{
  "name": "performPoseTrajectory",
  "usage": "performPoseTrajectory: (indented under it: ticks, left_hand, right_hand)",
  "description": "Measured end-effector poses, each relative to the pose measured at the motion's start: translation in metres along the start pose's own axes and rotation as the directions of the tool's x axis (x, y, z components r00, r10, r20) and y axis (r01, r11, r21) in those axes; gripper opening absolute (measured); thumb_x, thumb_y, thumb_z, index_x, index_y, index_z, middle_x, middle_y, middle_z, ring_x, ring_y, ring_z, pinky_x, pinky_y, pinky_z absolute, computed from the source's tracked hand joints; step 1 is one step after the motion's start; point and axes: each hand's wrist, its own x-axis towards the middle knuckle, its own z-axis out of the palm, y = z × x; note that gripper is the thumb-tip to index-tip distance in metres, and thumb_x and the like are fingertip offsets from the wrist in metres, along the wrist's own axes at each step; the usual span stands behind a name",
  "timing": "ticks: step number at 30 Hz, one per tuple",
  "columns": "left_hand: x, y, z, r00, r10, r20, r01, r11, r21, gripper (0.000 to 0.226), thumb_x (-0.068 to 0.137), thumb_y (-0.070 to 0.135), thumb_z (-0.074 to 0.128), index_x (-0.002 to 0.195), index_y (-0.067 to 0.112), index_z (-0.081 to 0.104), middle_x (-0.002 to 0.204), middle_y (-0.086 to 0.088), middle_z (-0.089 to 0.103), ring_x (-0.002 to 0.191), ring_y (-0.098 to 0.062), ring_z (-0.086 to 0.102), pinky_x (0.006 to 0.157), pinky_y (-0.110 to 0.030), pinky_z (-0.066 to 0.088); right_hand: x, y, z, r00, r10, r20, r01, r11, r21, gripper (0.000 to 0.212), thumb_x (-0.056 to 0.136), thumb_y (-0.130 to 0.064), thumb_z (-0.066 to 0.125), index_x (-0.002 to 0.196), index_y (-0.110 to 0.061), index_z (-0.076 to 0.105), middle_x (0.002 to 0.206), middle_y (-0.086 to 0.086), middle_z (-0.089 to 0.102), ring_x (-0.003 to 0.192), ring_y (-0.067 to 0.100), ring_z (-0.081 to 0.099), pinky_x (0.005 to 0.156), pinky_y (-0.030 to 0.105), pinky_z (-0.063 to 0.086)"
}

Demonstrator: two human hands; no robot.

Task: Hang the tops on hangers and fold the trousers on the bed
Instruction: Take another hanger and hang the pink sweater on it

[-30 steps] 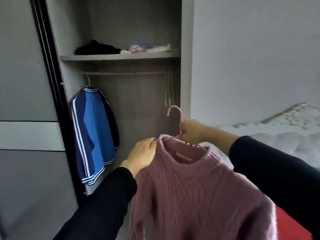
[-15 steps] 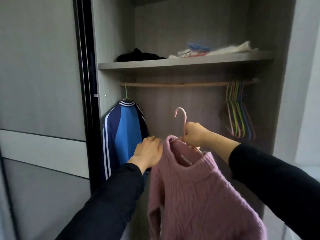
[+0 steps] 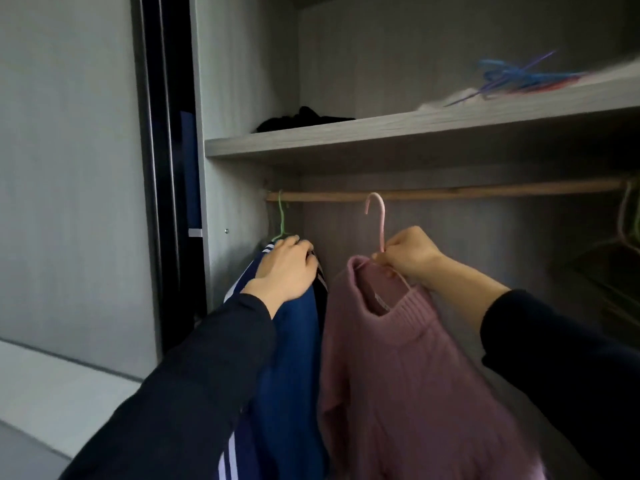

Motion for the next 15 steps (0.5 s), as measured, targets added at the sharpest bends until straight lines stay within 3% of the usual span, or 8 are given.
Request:
performPoseTrajectory:
  ticks: [2, 4, 7, 9, 13, 15]
  left_hand:
    - [0.033, -0.021, 0.002, 1.0, 0.008, 0.002, -0.008, 1.0, 0.007, 0.042, 0.1, 0.032, 0.036, 0.14, 0.019, 0.044, 0.154, -0.007, 0.03, 0.14, -0.026, 0.026, 0.109, -0.039, 0.029]
    - [0.066, -0.039, 0.004, 1.0, 0.018, -0.006, -0.018, 1.0, -0.001, 0.044, 0.1, 0.032, 0.035, 0.143, 0.02, 0.04, 0.156, -0.007, 0.026, 0.142, -0.026, 0.023, 0.109, -0.039, 0.029]
    - [0.112, -0.062, 0.008, 0.997, 0.022, -0.068, -0.025, 0.999, -0.039, 0.049, 0.1, 0.032, 0.036, 0.147, 0.02, 0.033, 0.156, -0.008, 0.026, 0.141, -0.027, 0.023, 0.109, -0.041, 0.029]
    - [0.134, -0.07, 0.01, 0.993, 0.023, -0.12, -0.029, 0.998, -0.053, 0.05, 0.099, 0.031, 0.037, 0.148, 0.021, 0.03, 0.155, -0.009, 0.025, 0.14, -0.029, 0.023, 0.11, -0.042, 0.029]
    - [0.167, -0.083, 0.021, 0.979, -0.014, -0.202, -0.007, 0.994, -0.106, 0.05, 0.101, 0.029, 0.035, 0.149, 0.021, 0.029, 0.148, -0.013, 0.035, 0.136, -0.032, 0.029, 0.113, -0.04, 0.023]
    - [0.175, -0.089, 0.029, 0.97, -0.01, -0.243, -0.019, 0.993, -0.118, 0.048, 0.101, 0.026, 0.034, 0.148, 0.021, 0.033, 0.145, -0.014, 0.037, 0.133, -0.034, 0.032, 0.114, -0.039, 0.021]
  right_hand:
    - [0.03, -0.008, 0.013, 0.999, 0.04, -0.036, -0.037, 0.997, 0.073, 0.023, 0.084, -0.005, 0.066, 0.061, -0.004, 0.066, 0.048, 0.006, 0.06, 0.042, 0.017, 0.054, 0.046, 0.024, 0.042]
    - [0.059, -0.017, 0.023, 0.993, 0.069, -0.1, -0.058, 0.993, 0.102, 0.012, 0.083, -0.004, 0.064, 0.075, 0.002, 0.07, 0.063, 0.015, 0.065, 0.052, 0.024, 0.059, 0.05, 0.027, 0.045]
    - [0.095, -0.029, 0.041, 0.982, 0.072, -0.177, -0.057, 0.994, 0.089, 0.018, 0.083, -0.01, 0.065, 0.086, 0.006, 0.071, 0.081, 0.022, 0.07, 0.068, 0.03, 0.066, 0.059, 0.035, 0.052]
    - [0.11, -0.035, 0.052, 0.976, 0.084, -0.201, -0.068, 0.994, 0.084, 0.023, 0.083, -0.013, 0.066, 0.096, 0.005, 0.069, 0.09, 0.022, 0.07, 0.08, 0.032, 0.068, 0.068, 0.036, 0.054]
    - [0.142, -0.05, 0.075, 0.974, 0.095, -0.208, -0.071, 0.99, 0.119, 0.027, 0.085, -0.014, 0.069, 0.106, 0.002, 0.064, 0.097, 0.016, 0.069, 0.087, 0.028, 0.067, 0.068, 0.028, 0.05]
    - [0.159, -0.058, 0.09, 0.968, 0.076, -0.241, -0.051, 0.993, 0.106, 0.028, 0.086, -0.016, 0.069, 0.108, 0.0, 0.065, 0.103, 0.016, 0.069, 0.096, 0.029, 0.066, 0.079, 0.032, 0.054]
